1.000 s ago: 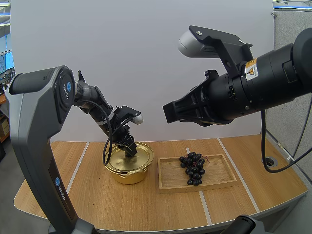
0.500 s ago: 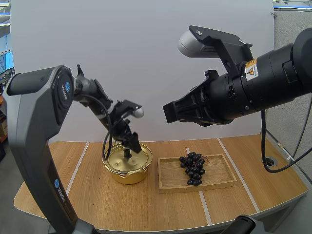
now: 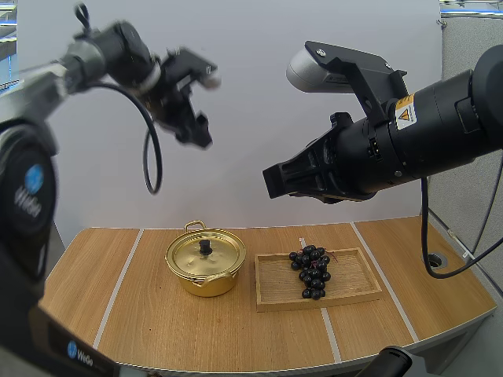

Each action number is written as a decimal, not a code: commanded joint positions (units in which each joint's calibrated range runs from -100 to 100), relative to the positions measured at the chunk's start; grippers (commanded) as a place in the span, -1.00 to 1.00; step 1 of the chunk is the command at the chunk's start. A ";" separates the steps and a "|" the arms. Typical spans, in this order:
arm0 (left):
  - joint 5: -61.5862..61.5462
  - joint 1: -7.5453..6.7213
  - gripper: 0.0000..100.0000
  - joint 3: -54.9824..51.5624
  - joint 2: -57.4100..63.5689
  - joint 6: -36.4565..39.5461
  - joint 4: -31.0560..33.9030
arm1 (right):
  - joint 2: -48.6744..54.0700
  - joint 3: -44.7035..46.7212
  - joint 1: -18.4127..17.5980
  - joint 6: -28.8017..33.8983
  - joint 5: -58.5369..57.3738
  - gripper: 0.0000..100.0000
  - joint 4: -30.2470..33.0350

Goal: Open the pot, put the pineapple inside, and close it

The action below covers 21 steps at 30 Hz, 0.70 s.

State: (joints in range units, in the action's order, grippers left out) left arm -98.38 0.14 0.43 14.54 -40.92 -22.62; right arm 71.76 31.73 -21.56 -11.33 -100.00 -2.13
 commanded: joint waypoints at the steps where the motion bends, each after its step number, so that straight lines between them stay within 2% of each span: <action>1: -1.62 -0.10 1.00 5.91 11.77 1.39 0.60 | 0.68 0.14 0.01 0.04 0.00 -1.00 0.35; 15: -1.62 -0.10 1.00 6.13 32.56 7.25 1.48 | 0.68 0.14 0.01 0.04 0.00 -1.00 0.35; 16: -1.62 -0.10 0.75 6.13 33.60 8.30 1.62 | 0.68 0.14 0.01 0.04 0.00 -1.00 0.35; 18: -1.62 -0.10 0.00 6.13 35.45 9.98 1.62 | 0.68 0.14 0.01 0.04 0.00 -1.00 0.35; 19: -1.62 -0.10 -0.23 6.13 35.97 10.49 1.62 | 0.68 0.14 0.01 0.04 0.00 -1.00 0.38; 21: -1.62 -0.10 -1.00 6.13 37.72 11.57 1.62 | 0.68 0.14 0.01 0.04 0.00 -1.00 0.28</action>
State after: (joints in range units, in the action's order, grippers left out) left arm -99.30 0.14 6.21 46.77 -34.60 -20.99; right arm 71.76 31.73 -21.56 -11.33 -100.00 -2.13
